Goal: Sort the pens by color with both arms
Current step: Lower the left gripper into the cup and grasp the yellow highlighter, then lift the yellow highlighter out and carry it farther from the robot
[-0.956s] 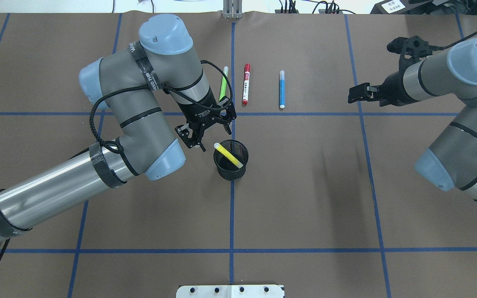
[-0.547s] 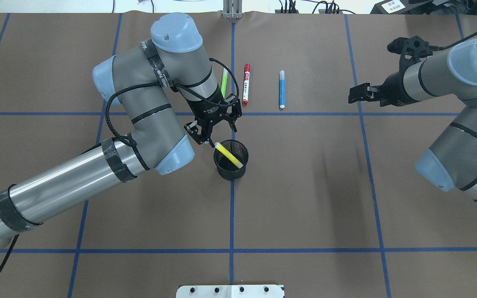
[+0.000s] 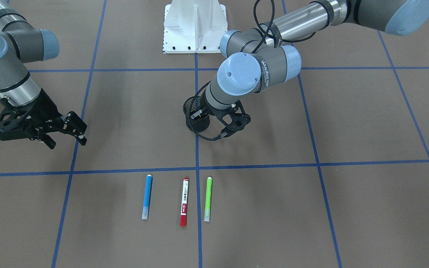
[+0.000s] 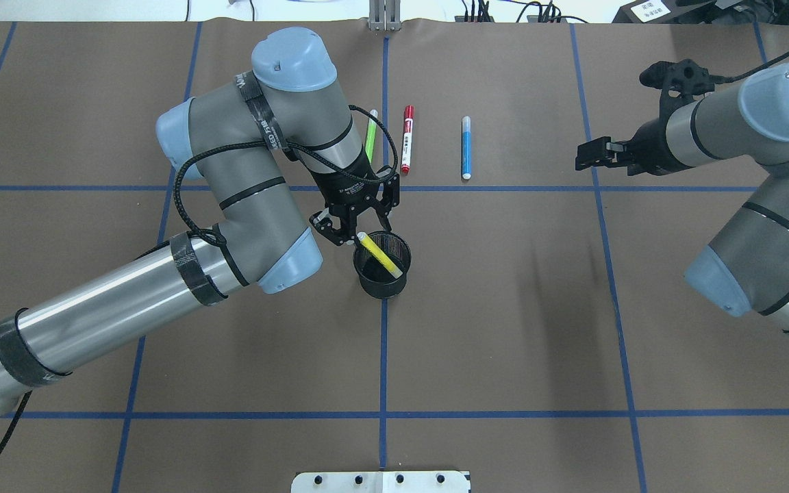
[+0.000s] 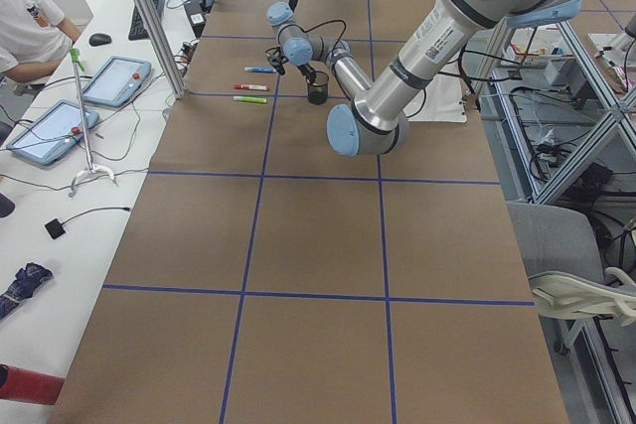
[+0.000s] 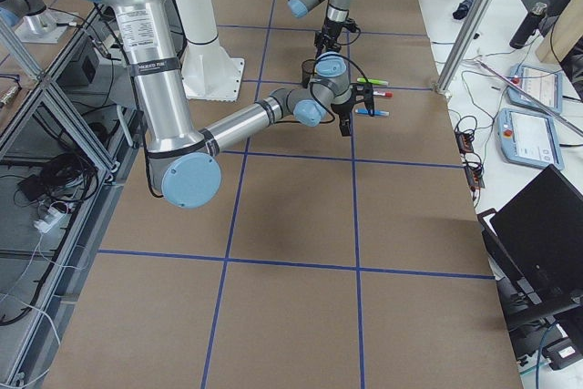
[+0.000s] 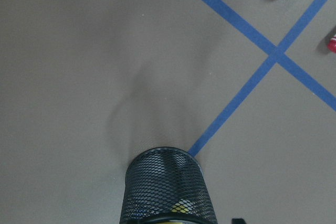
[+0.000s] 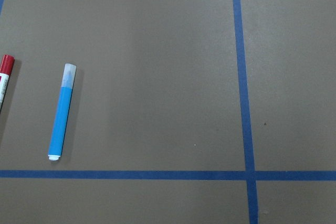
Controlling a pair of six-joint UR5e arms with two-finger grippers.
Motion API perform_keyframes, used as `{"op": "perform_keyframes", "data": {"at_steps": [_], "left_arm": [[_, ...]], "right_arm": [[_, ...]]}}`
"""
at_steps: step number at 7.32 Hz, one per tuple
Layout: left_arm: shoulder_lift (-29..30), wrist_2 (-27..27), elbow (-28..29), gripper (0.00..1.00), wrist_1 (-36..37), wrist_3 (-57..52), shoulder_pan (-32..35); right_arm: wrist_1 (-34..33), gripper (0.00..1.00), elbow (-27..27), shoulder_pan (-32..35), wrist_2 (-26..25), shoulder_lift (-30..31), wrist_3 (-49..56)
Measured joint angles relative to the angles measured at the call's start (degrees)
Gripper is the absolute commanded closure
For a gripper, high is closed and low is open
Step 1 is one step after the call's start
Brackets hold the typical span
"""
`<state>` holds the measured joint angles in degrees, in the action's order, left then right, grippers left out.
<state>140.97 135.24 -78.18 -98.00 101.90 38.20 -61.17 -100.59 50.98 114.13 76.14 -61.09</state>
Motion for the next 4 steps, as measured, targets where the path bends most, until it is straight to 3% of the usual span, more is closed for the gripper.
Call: {"op": "perform_keyframes", "data": {"at_steps": [1,4], "left_arm": [[-0.11,0.9,-0.02,0.71,0.06,0.02,0.01],[-0.56,1.43,-0.03,0.69,0.09,-0.11,0.03]], "right_arm": [[0.0,0.01,-0.03,0.0,-0.03,-0.01,-0.06],[0.08,0.01,-0.07,-0.07,-0.16,-0.15,-0.59]]}}
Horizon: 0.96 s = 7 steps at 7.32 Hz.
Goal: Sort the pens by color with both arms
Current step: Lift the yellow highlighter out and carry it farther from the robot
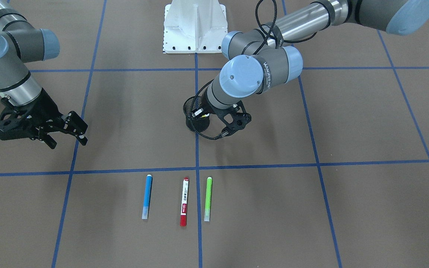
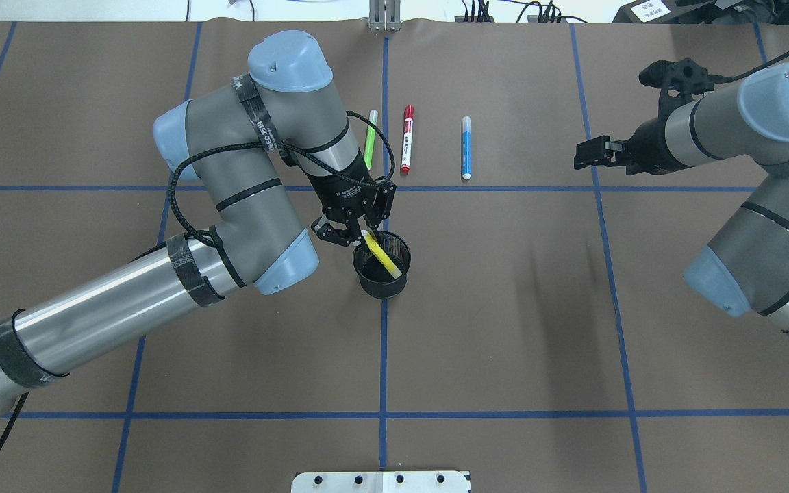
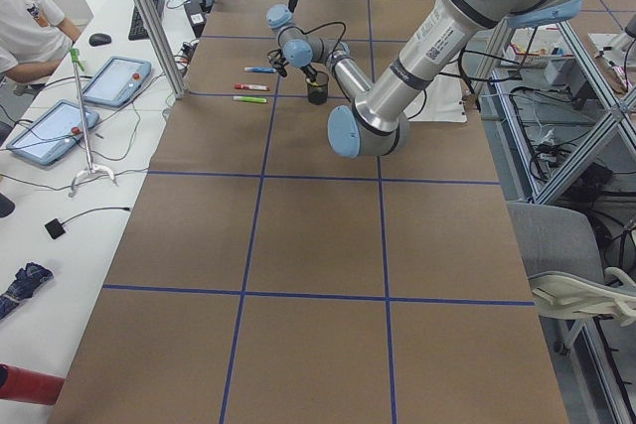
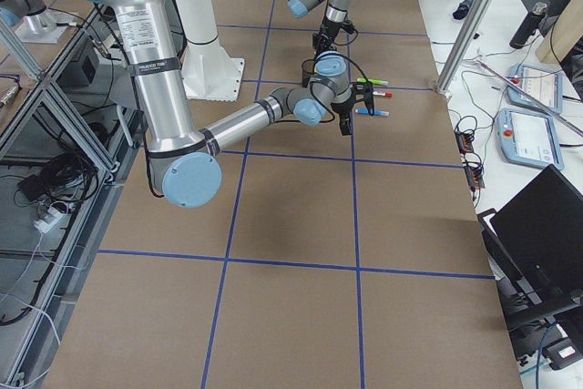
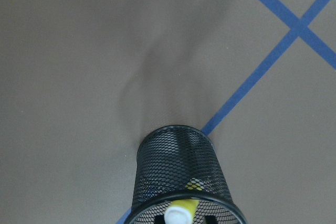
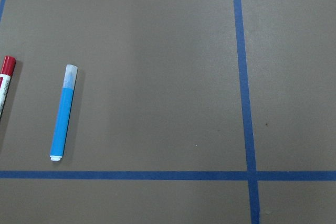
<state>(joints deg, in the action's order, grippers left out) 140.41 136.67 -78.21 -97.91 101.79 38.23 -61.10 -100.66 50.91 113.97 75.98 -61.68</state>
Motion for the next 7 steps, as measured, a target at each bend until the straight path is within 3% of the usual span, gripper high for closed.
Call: {"op": "perform_keyframes", "data": {"at_steps": [3,4,5,7], "left_arm": [[-0.1,-0.16,0.06,0.67,0.0,-0.15,0.04],[-0.12,-0.25,0.1,0.78,0.0,-0.17,0.04],[-0.21,-0.31,0.11,1.0,0.0,-0.18,0.04],[-0.38,-0.2,-0.02,1.0,0.02,-0.21,0.13]], "right_arm": [[0.01,0.01,-0.05,-0.02,-0.12,-0.04,-0.26],[0.01,0.01,-0.04,-0.02,-0.14,-0.04,-0.28],[0.01,0.01,0.02,-0.02,-0.15,-0.04,-0.28],[-0.04,0.01,0.1,-0.02,-0.11,-0.05,-0.28]]}}
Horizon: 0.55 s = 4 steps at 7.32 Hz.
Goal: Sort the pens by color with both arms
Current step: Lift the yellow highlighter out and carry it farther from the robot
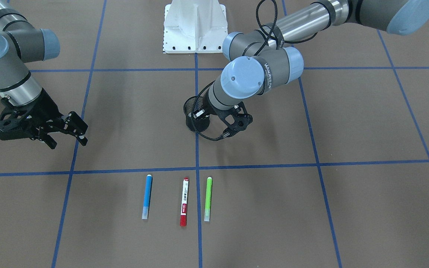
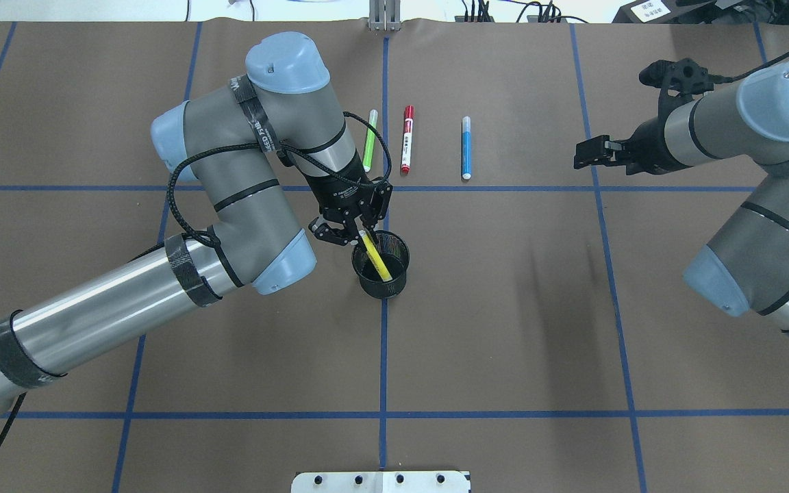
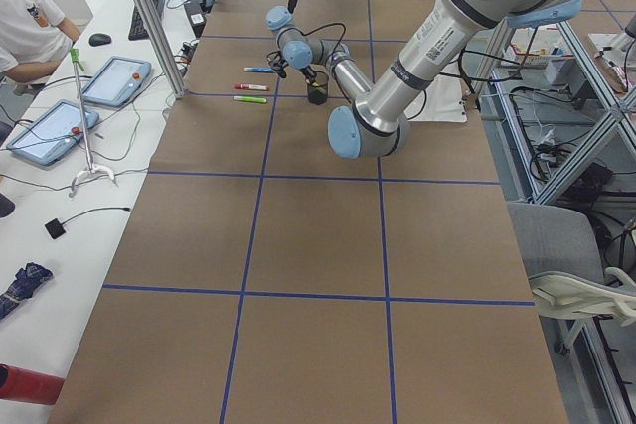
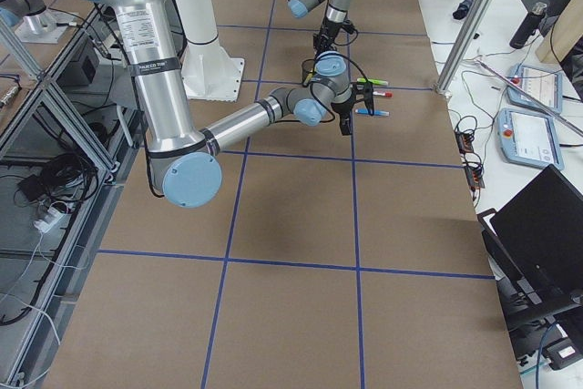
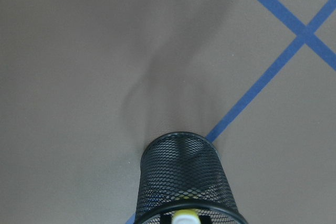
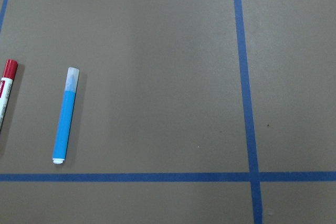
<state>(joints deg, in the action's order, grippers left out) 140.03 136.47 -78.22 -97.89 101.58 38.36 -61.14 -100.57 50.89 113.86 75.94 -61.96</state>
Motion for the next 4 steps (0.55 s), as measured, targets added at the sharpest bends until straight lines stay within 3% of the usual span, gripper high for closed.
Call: {"op": "perform_keyframes", "data": {"at_steps": [2,4], "left_arm": [[-0.11,0.17,-2.07,1.0,0.06,-0.08,0.87],[-1.31,0.13,-7.89,1.0,0.24,-0.31,3.37]], "right_arm": [[0.02,0.01,0.05,0.0,-0.03,0.0,0.0],[0.04,0.01,0.09,-0.03,-0.04,0.0,0.0]]}}
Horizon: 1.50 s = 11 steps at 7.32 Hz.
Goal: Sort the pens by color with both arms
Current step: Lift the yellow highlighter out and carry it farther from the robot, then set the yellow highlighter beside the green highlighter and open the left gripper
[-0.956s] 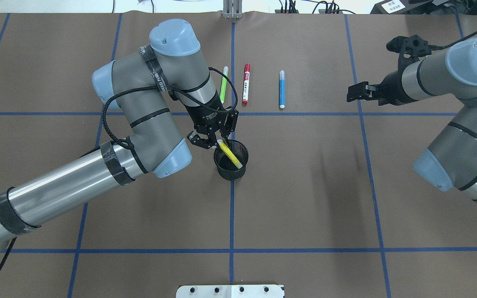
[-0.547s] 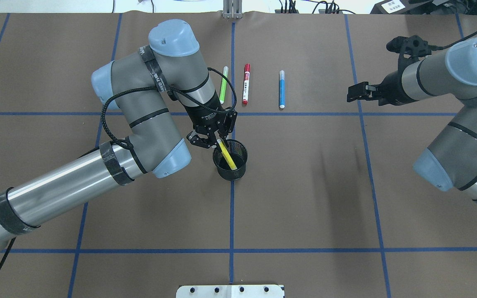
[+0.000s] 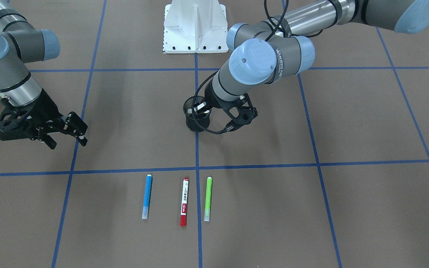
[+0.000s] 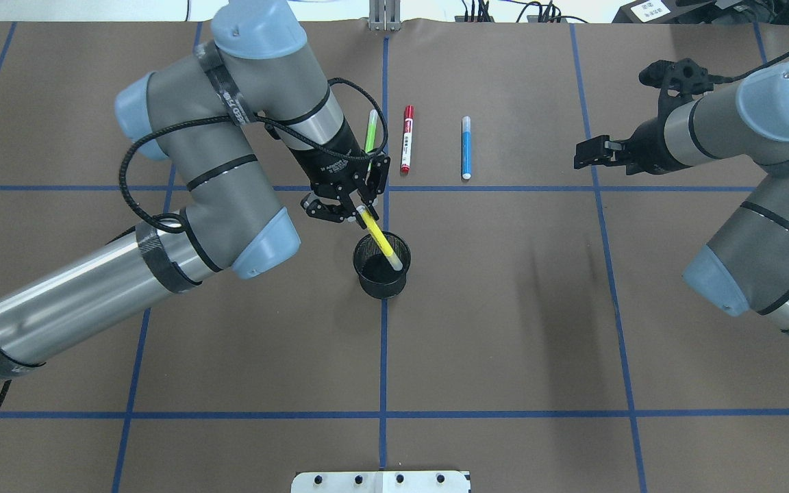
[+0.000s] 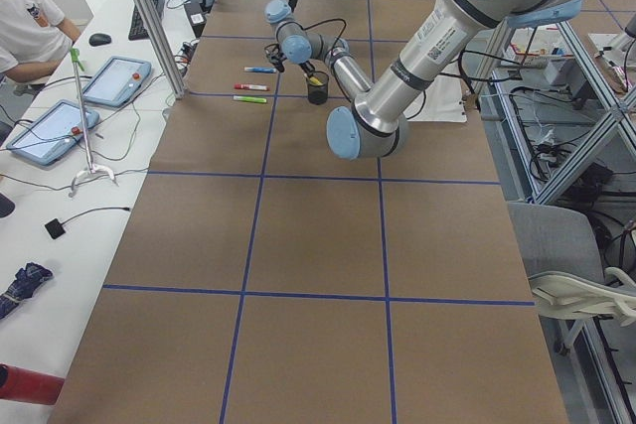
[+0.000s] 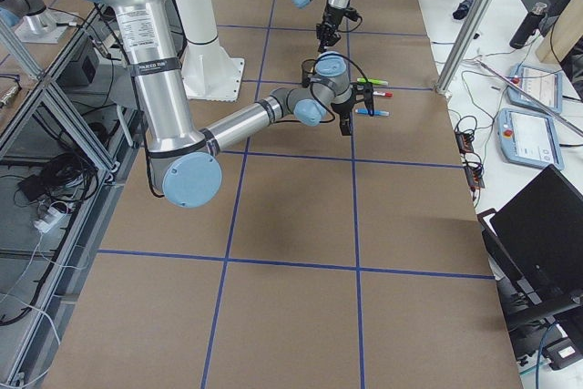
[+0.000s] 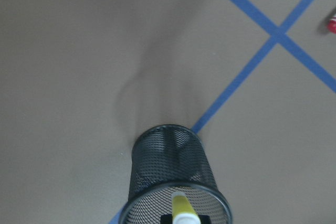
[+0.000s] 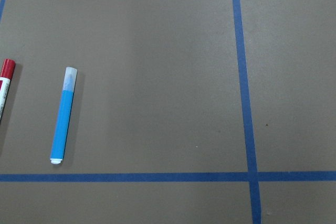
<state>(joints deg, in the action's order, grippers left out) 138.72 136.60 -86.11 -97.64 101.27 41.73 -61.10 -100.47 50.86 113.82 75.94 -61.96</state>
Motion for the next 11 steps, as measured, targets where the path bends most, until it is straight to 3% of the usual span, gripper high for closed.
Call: {"op": "perform_keyframes", "data": {"at_steps": [2,3,6,8,9,11], "left_arm": [[-1.07,-1.29,-5.5,1.0,0.18,-0.15,5.04],[-1.22,-5.4,-6.46,1.0,0.08,-0.29,6.99],[-1.94,-30.22,-6.93,1.0,-0.13,-5.96,5.47],[-4.09,-52.97,-6.1,1.0,-0.7,-13.82,-2.57],[-4.92,-61.5,-4.62,1.0,-2.3,-16.32,-5.53],[-5.83,-72.58,2.58,1.0,-12.47,-17.49,-8.65]], "right_arm": [[-0.01,0.01,0.01,0.0,0.0,-0.08,0.0],[0.01,0.01,-0.06,0.02,0.0,-0.15,0.0],[0.04,0.01,-0.37,0.03,-0.1,-0.54,-0.06],[0.09,0.01,-0.65,0.01,-0.81,-0.8,-0.08],[0.1,0.01,-0.65,0.0,-1.24,-0.98,-0.09],[0.1,0.01,-0.71,0.01,-2.15,-1.04,-0.15]]}}
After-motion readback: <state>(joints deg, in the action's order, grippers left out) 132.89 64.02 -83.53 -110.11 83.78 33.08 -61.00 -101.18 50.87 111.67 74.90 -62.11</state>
